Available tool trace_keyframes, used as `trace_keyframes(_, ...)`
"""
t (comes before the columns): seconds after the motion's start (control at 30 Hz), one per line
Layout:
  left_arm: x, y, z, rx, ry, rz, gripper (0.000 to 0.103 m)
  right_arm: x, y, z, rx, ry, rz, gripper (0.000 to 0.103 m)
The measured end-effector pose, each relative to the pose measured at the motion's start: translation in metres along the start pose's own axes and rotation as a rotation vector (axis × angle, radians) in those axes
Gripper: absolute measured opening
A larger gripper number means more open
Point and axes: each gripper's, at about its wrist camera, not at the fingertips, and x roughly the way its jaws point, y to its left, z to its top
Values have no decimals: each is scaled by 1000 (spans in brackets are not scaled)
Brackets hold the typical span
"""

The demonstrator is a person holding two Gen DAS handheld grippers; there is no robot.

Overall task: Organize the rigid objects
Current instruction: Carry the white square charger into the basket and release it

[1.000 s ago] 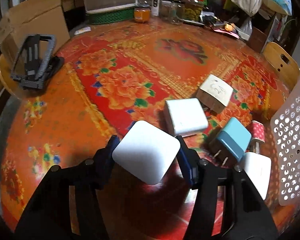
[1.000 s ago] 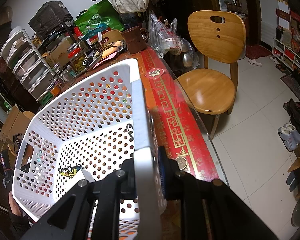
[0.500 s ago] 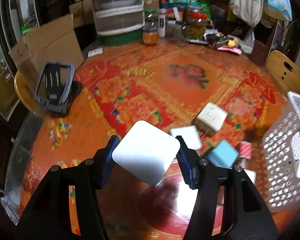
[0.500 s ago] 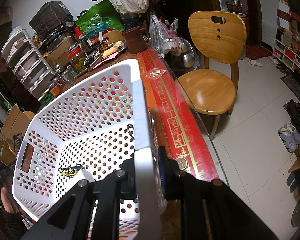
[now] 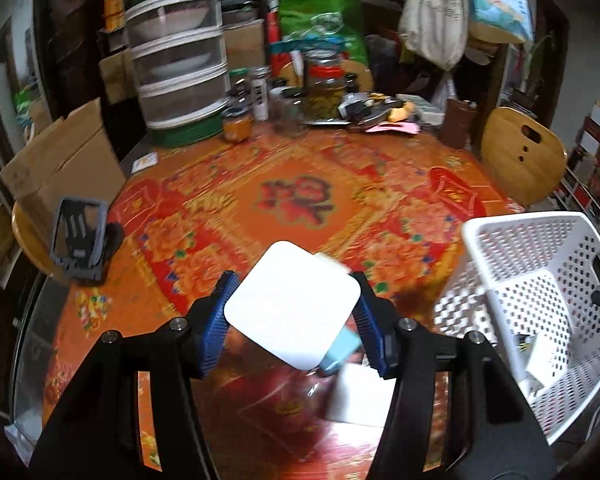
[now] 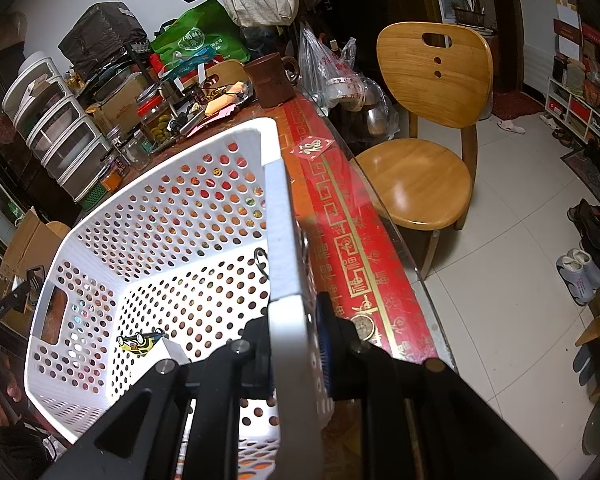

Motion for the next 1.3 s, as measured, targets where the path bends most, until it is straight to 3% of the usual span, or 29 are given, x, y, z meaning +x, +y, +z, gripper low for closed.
trace_keyframes(0.6,-28,-112,32,146,-42,-93,54,0,1,0,0,-1,1,16)
trace_keyframes(1.3,2,-234,9,321,43,-169,54,-1,1,1,-2,-2,3,16)
